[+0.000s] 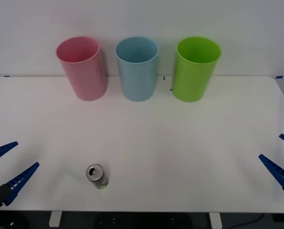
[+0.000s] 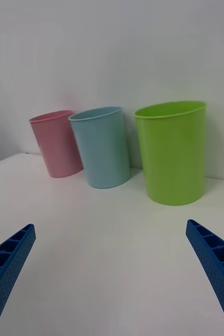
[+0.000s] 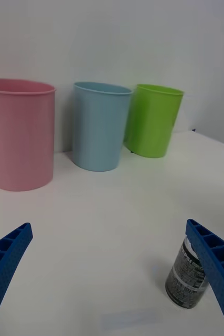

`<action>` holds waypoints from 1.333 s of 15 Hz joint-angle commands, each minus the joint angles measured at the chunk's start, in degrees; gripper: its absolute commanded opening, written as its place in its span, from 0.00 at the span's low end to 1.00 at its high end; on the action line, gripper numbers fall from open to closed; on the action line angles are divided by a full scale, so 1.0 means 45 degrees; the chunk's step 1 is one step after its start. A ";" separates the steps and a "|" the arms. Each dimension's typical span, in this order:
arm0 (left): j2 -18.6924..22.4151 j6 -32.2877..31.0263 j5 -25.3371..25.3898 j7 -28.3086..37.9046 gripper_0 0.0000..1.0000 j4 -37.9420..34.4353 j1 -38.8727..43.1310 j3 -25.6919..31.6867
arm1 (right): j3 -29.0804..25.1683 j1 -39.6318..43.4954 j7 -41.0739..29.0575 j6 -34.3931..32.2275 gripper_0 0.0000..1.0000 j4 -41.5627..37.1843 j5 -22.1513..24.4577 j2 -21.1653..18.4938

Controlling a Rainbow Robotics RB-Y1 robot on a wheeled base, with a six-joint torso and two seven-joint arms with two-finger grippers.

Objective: Grasp the object on the table and drop it into the matching bin: aluminum can to the light blue bin, PET bottle to the pink bin.

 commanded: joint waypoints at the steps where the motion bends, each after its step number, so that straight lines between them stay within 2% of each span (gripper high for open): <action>1: 0.0260 -0.0010 0.0322 -0.0134 1.00 -0.0018 0.0319 -0.0024 | 0.0001 -0.0001 0.0000 0.0000 1.00 -0.0001 0.0000 0.0000; 8: 0.1666 -0.0049 0.0849 -0.0759 1.00 0.0001 0.1393 -0.0590 | 0.0001 -0.0001 0.0000 0.0000 1.00 -0.0001 0.0000 0.0000; 13: 0.1822 -0.0049 0.0849 -0.2321 1.00 0.0001 0.1725 -0.1372 | 0.0001 -0.0001 0.0000 0.0000 1.00 -0.0001 0.0000 0.0000; 20: 0.1822 0.0108 -0.0029 -0.2868 1.00 0.0060 0.1432 -0.2192 | 0.0001 -0.0001 0.0000 0.0000 1.00 -0.0001 0.0000 0.0000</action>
